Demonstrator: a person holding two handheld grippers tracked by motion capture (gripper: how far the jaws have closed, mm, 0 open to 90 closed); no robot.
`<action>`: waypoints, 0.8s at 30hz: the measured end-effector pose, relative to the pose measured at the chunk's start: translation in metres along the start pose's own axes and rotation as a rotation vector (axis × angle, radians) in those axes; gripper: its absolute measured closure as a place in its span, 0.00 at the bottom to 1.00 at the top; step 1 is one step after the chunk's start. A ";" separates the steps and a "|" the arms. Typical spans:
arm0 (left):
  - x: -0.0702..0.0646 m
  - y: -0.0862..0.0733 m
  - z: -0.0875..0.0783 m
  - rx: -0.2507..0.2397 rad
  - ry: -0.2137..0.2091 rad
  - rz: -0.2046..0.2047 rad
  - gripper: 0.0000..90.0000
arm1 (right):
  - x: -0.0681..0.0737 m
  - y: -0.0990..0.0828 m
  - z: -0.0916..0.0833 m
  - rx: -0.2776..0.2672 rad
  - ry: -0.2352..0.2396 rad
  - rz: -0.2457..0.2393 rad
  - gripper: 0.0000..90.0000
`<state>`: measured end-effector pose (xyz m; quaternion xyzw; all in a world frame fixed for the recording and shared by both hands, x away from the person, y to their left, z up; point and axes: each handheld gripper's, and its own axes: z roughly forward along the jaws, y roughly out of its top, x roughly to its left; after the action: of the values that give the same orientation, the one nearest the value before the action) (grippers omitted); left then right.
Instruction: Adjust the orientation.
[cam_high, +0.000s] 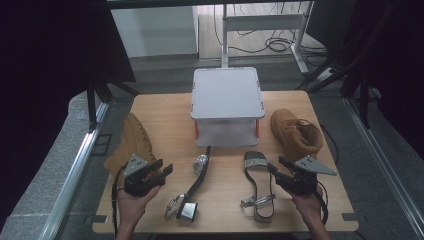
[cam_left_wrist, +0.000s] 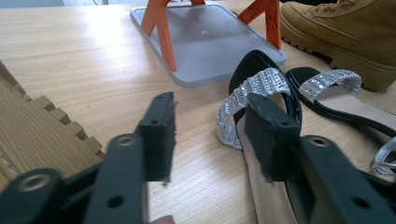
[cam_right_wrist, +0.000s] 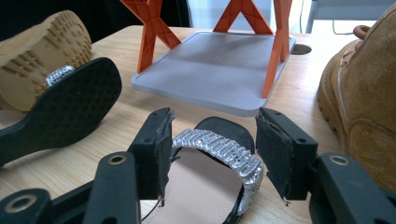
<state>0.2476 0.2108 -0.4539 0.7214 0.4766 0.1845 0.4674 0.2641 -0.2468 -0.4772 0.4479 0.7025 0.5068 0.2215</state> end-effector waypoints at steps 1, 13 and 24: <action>0.000 0.000 0.000 0.000 0.000 0.000 0.70 | 0.000 0.000 0.000 0.000 0.000 0.000 0.51; 0.006 0.000 -0.002 0.046 -0.053 0.017 0.99 | -0.006 -0.005 -0.002 0.023 -0.044 0.038 0.49; 0.012 0.007 0.012 0.061 -0.096 0.020 1.00 | 0.000 -0.008 -0.002 0.035 -0.043 0.032 0.49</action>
<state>0.2656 0.2144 -0.4563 0.7481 0.4518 0.1398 0.4656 0.2598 -0.2486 -0.4837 0.4738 0.6991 0.4881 0.2203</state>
